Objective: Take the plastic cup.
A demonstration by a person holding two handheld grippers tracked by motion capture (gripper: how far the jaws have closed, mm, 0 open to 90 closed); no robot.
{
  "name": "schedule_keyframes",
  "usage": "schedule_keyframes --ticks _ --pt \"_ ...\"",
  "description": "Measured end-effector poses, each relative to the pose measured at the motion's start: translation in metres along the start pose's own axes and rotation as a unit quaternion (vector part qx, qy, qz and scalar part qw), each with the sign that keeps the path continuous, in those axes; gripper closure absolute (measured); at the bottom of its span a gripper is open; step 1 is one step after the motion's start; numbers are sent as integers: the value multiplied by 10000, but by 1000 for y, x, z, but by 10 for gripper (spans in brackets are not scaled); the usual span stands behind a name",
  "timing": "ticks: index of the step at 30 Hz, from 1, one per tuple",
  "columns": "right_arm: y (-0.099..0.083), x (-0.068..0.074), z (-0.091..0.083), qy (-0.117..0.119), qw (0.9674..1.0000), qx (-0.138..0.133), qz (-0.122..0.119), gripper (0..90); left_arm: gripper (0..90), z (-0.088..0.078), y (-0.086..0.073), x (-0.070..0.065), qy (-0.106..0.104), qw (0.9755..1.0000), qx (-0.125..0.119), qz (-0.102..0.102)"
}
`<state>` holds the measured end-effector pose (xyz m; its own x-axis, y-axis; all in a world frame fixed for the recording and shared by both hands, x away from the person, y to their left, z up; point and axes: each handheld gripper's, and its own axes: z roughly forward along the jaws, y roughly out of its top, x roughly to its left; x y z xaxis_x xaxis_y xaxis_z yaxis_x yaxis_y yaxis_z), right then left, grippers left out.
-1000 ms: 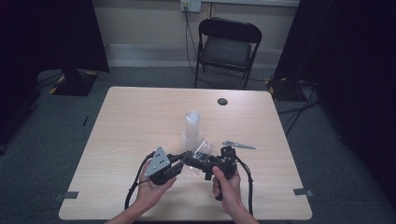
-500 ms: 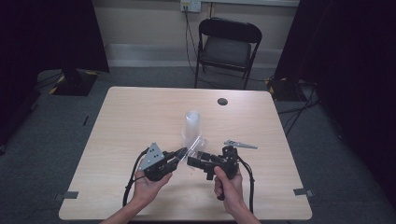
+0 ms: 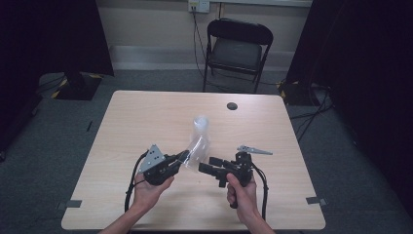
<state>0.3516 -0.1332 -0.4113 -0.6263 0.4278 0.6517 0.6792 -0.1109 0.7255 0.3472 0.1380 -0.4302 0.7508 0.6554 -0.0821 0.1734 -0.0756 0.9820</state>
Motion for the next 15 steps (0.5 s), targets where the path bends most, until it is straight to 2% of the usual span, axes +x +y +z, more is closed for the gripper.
schedule_keyframes --ticks 1,8,9,10,12,13,15 --pt "5 1 -3 -91 9999 -2 -142 199 864 0 0 1 -12 10000 25 -89" --pt "12 -1 -14 -294 9987 -72 -416 204 871 -2 6 2 -110 9996 196 -146" --pt "11 -2 -16 -392 9979 -68 -506 207 871 -2 7 2 -106 9996 199 -157" --pt "10 -4 -17 -439 9975 -52 -557 209 872 -2 7 2 -141 9992 277 -257" --pt "7 -6 -18 -535 9966 14 -621 214 873 -3 7 2 -137 9992 308 -207" --pt "6 -7 -18 -592 9961 46 -653 219 873 -3 7 2 -203 9987 348 -308" --pt "4 -6 -20 -756 9935 97 -843 238 870 -3 7 3 -170 9986 369 -349"
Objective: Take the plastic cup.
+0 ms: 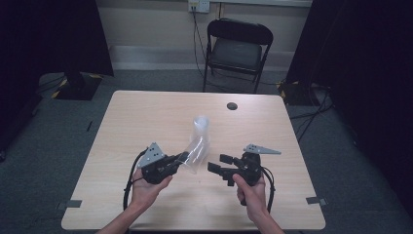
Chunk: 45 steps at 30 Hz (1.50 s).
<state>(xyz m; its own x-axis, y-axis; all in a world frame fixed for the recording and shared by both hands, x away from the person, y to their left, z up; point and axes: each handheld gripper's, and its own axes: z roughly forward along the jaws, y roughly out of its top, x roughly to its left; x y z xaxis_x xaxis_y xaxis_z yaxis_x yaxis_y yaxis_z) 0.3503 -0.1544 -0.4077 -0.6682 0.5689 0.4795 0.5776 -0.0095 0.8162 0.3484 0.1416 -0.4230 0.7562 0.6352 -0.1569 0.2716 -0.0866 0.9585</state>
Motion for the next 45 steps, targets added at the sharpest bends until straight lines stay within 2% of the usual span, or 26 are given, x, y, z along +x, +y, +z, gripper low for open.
schedule_keyframes --ticks 3,6,7,9,10,12,14,15,18,22,25,28,31,35,39,42,43,44,45 --pt "-2 4 -5 -241 9994 -2 -264 252 870 1 1 2 -56 9996 183 -198" --pt "-3 7 -8 -387 9978 -18 -531 253 875 1 2 1 -163 9985 400 -344" --pt "-4 7 -9 -444 9970 8 -630 252 876 1 2 1 -159 9986 420 -282" --pt "-6 8 -10 -486 9962 20 -728 252 877 2 3 0 -239 9981 452 -353" --pt "-7 8 -10 -500 9957 38 -779 250 876 2 3 -1 -227 9982 471 -279" --pt "-9 8 -11 -540 9948 55 -862 240 876 2 4 -2 -366 9972 547 -341" --pt "-12 7 -10 -569 9935 116 -981 221 874 2 4 -3 -288 9970 637 -318" --pt "-13 7 -10 -599 9927 138 -1038 219 874 3 4 -4 -346 9961 716 -378" --pt "-16 8 -10 -668 9905 207 -1187 197 875 4 5 -6 -469 9946 866 -328" --pt "-18 9 -9 -718 9883 262 -1317 187 875 4 7 -7 -656 9929 952 -274" --pt "-18 11 -9 -747 9864 291 -1438 188 875 4 8 -7 -717 9918 1025 -279" --pt "-20 12 -10 -753 9840 380 -1568 196 876 3 13 -5 -850 9890 1169 -323" --pt "-21 13 -13 -783 9809 407 -1732 199 877 3 13 -4 -841 9879 1259 -340" --pt "-22 13 -17 -792 9781 328 -1895 191 880 5 13 -4 -886 9856 1391 -377" --pt "-23 15 -20 -823 9744 279 -2072 190 881 6 14 -4 -974 9829 1526 -322" --pt "-24 17 -20 -810 9720 311 -2183 198 881 10 12 -4 -1007 9797 1710 -266" --pt "-24 17 -19 -800 9710 332 -2228 198 881 11 12 -3 -1006 9777 1829 -227" --pt "-24 18 -19 -800 9702 375 -2258 198 881 13 12 -4 -981 9774 1861 -232" --pt "-24 18 -18 -770 9689 402 -2318 198 881 14 12 -3 -1026 9755 1931 -231"
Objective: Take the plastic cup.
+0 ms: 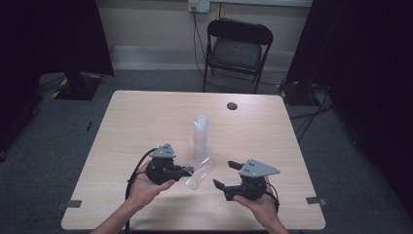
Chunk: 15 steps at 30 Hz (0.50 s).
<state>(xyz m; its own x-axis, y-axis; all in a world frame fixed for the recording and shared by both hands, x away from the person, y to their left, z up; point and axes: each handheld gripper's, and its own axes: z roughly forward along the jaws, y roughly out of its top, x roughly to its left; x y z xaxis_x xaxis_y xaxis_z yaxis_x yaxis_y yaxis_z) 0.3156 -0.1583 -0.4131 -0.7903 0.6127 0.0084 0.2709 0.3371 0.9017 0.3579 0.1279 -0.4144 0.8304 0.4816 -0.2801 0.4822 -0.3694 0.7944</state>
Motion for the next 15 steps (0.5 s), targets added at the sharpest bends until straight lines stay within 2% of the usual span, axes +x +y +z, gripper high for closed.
schedule_keyframes --ticks 4,7,9,12,15 --pt "-1 5 3 26 9996 89 -252 194 880 4 3 0 -158 9997 196 52" --pt "-1 8 4 -36 9992 126 -365 133 880 9 3 1 -198 9992 346 63" --pt "0 10 5 18 9990 163 -422 138 881 12 2 2 -217 9990 400 23" --pt "1 13 6 69 9983 183 -553 136 881 13 3 5 -374 9980 502 -63" --pt "2 15 10 181 9970 255 -711 135 881 17 2 8 -445 9967 676 -48"
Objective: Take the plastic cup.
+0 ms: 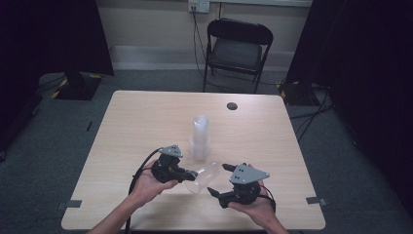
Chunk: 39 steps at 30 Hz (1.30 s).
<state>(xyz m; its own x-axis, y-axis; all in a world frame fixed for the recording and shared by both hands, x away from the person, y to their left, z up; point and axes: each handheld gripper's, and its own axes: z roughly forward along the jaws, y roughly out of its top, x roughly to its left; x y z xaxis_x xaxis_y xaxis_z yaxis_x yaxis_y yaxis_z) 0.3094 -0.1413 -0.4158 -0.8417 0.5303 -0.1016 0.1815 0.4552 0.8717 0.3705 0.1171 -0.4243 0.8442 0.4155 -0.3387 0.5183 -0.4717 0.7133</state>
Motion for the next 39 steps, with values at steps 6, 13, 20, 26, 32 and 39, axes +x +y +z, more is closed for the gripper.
schedule_keyframes --ticks 6,13,20,26,32,39 --pt "0 5 11 144 9995 116 -275 139 880 4 3 -3 -49 9995 252 179" --pt "0 13 14 257 9973 211 -651 137 881 7 2 0 -263 9988 399 66" --pt "0 18 20 194 9945 356 -963 130 882 8 10 0 -173 9981 583 30" --pt "1 21 26 57 9918 419 -1209 119 882 12 17 -2 -352 9973 640 -56" --pt "1 21 35 130 9914 485 -1208 143 882 18 23 -5 -416 9977 525 -98" --pt "3 20 38 153 9920 476 -1158 155 878 20 23 -6 -324 9975 592 -206"
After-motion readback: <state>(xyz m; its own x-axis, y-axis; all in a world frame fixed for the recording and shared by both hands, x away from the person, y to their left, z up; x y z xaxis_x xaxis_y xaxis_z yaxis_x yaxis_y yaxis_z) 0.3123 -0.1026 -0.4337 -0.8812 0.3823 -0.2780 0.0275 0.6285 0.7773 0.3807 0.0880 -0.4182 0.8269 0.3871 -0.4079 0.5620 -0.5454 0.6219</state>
